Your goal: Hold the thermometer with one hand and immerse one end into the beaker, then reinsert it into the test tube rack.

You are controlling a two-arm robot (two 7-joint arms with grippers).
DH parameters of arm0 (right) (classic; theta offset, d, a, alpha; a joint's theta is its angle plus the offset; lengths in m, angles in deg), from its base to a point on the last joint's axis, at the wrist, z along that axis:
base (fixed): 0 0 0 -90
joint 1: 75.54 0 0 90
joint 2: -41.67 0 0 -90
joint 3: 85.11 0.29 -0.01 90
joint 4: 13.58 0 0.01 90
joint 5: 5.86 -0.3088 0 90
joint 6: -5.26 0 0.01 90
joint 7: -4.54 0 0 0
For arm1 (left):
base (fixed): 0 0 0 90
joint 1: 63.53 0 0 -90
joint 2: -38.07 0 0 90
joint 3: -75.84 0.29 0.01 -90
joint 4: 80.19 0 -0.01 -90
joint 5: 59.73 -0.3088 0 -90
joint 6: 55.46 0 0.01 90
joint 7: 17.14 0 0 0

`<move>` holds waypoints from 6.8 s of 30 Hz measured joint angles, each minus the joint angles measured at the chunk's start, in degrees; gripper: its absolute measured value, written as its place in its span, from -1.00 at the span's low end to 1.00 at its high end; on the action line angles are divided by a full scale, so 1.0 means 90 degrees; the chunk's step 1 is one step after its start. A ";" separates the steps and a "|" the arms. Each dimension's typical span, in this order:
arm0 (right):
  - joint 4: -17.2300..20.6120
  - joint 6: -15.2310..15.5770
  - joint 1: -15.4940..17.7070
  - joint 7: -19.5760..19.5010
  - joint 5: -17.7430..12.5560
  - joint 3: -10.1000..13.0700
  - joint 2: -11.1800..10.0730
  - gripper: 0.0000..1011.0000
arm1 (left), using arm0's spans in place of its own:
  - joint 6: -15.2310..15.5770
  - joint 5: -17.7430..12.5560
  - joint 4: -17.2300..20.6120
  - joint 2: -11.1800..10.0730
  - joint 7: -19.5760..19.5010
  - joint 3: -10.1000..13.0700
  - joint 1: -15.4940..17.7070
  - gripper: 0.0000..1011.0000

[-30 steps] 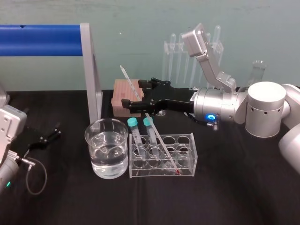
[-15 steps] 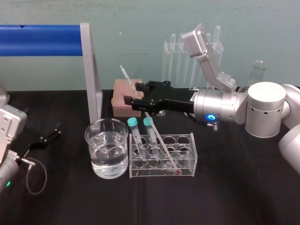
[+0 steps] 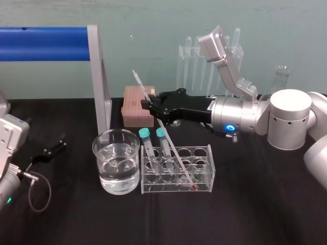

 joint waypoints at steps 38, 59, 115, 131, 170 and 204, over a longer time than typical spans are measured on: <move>0.1161 -0.1931 0.1282 -0.0059 -0.0954 0.1190 -0.0150 -0.90 | 0.0000 0.0000 0.0000 0.0000 0.0000 0.0000 0.0000 0.99; 0.0637 -0.2345 -0.0033 0.0671 -0.1498 0.0915 0.0746 -0.90 | 0.0000 0.0000 0.0000 0.0000 0.0000 0.0000 0.0000 0.99; -0.2760 -0.3359 -0.0257 0.2080 -0.0632 0.0188 0.2066 -0.90 | 0.0000 0.0000 0.0000 0.0000 0.0000 0.0000 0.0000 0.99; -0.2651 -0.3353 -0.0209 0.2082 -0.0567 0.0255 0.2063 -0.90 | 0.0000 0.0000 0.0000 0.0000 0.0000 0.0000 0.0000 0.99; -0.2523 -0.3256 -0.0187 0.2010 -0.0483 0.0233 0.1982 -0.90 | 0.0000 0.0000 0.0000 0.0000 0.0000 0.0000 0.0000 0.99; -0.2389 -0.3253 -0.0161 0.1913 -0.0437 0.0243 0.1929 -0.90 | 0.0000 0.0000 0.0000 0.0000 0.0000 0.0000 0.0000 0.99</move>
